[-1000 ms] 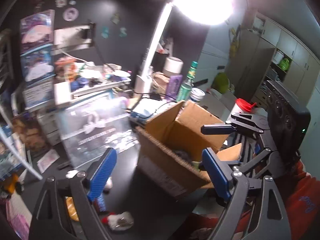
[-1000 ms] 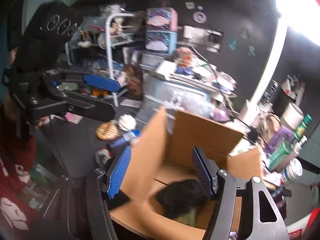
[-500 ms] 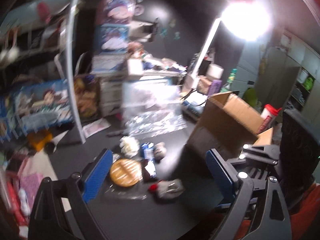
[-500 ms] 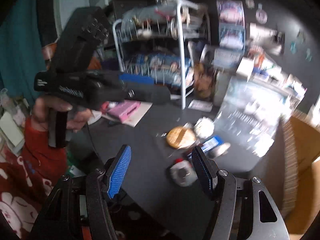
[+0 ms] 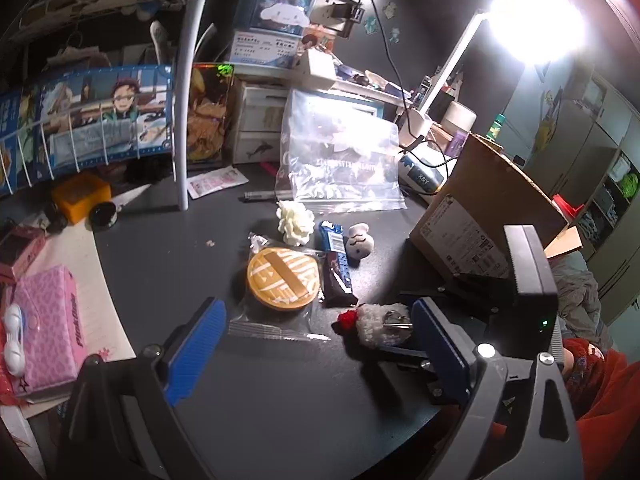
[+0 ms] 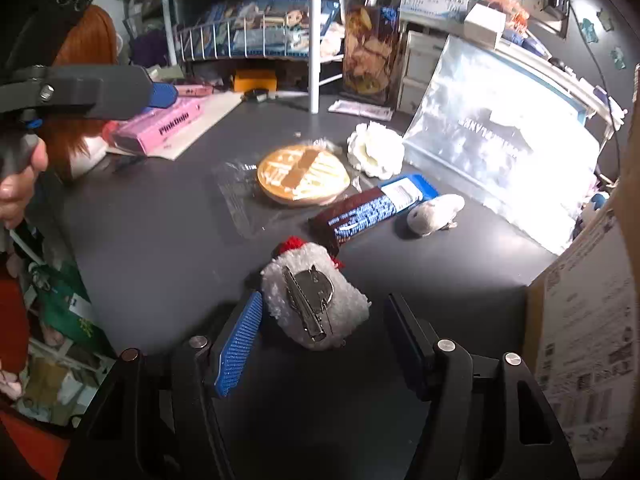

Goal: Organize objects
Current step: 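Move the right tool back and grasp the white-and-red plush toy, then carry the plush toy into the box and open the right gripper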

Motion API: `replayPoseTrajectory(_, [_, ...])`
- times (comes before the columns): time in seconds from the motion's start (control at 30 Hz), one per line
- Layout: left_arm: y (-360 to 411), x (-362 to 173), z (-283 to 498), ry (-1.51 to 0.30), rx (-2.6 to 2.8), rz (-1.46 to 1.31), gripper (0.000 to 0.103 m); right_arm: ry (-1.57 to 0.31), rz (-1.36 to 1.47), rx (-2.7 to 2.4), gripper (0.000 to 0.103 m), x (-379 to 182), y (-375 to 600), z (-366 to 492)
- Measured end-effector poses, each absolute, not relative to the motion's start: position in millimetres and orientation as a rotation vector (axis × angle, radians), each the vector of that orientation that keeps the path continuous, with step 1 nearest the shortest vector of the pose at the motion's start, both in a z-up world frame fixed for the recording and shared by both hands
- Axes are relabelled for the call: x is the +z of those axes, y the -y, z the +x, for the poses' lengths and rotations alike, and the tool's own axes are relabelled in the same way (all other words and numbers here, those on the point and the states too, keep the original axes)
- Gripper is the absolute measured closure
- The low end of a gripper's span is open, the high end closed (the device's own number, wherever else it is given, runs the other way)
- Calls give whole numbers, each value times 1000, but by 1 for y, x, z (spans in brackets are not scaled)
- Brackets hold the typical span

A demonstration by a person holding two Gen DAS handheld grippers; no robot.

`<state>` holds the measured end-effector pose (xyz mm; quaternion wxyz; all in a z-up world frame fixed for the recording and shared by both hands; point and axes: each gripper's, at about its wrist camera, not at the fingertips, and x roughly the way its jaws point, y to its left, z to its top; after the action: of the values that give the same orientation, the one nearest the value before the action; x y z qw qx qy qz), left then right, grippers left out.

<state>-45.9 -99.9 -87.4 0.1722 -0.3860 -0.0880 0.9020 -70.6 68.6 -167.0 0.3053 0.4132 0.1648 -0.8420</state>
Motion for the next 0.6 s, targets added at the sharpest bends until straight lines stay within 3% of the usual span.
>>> replayPoseTrajectory(0.07, [101, -89, -46, 261, 2556, -1101, 10, -445, 1095, -2224, 45, -169, -67, -71])
replayPoseTrajectory(0.13, [101, -90, -47, 267, 2556, -1105, 10, -435, 1094, -2218, 56, -169, -68, -72])
replayPoseTrajectory(0.23, [101, -91, -47, 268, 2553, -1111, 10, -427, 1092, -2225, 62, -169, -69, -71])
replayPoseTrajectory(0.6, [76, -74, -39, 285, 2407, -1073, 10, -344, 934, -2181, 63, -112, -64, -43])
